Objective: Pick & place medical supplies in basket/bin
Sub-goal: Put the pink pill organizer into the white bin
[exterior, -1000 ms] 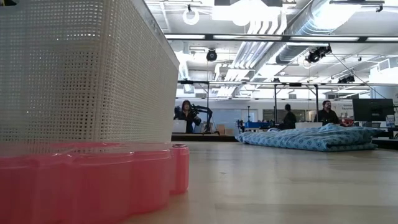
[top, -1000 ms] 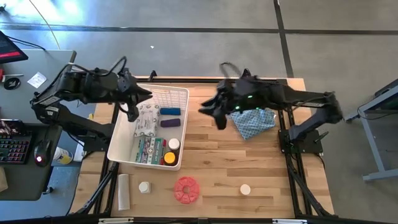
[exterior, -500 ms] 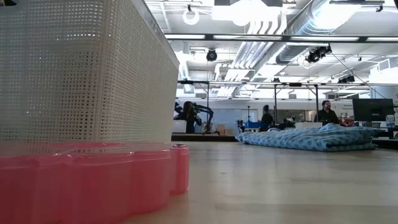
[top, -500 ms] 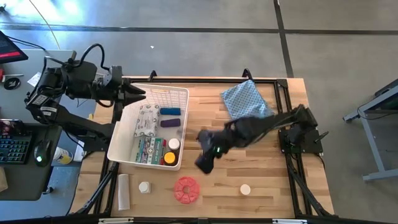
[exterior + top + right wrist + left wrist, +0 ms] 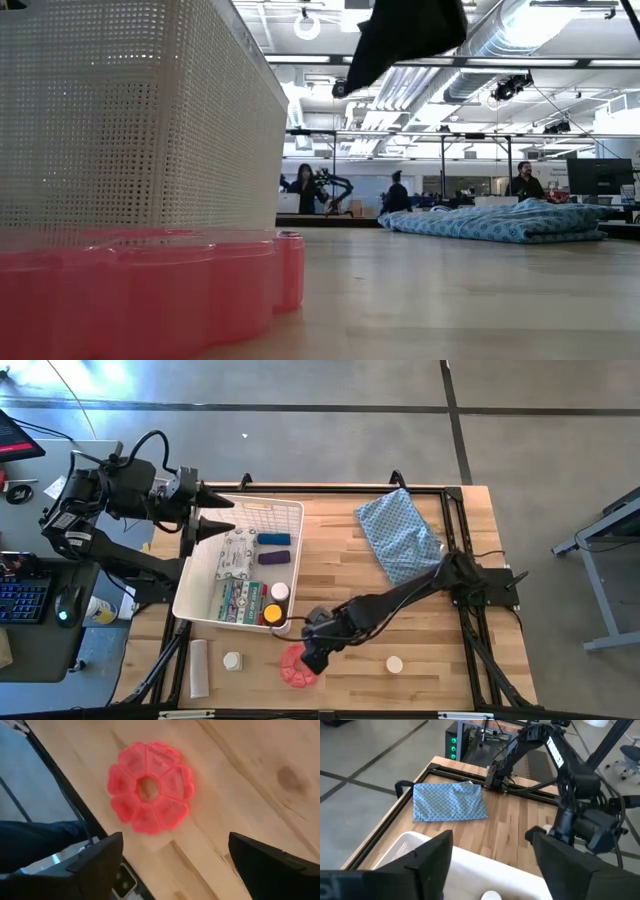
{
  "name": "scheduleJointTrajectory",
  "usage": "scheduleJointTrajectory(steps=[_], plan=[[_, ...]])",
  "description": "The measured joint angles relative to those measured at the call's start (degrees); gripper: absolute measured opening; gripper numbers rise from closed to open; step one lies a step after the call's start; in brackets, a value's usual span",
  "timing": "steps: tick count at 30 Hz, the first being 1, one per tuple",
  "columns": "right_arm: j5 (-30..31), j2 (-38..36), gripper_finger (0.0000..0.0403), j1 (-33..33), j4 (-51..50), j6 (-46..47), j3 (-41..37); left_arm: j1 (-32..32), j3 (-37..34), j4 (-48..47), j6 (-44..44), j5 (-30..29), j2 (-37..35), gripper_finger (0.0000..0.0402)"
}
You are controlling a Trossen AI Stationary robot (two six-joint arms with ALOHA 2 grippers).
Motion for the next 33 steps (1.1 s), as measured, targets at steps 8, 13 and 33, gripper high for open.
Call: scheduleJointTrajectory(steps=[8, 13, 33], plan=[[1.71, 3.63, 0.0391, 0.11, 3.76, -1.24, 0.00, 0.00, -0.02, -3.06, -1.59, -0.17, -0.02, 0.0338], [4.91, 4.59, 0.0398, 0.09, 3.86, -0.73, 0.00, 0.00, -0.02, -6.01, -3.13, -0.22, -0.02, 0.0338], [11.96, 15.13, 0.0397, 3.72, 19.22, 3.21, 0.06, 0.01, -0.07, -9.53, -9.43, 0.17, 0.11, 0.0337]])
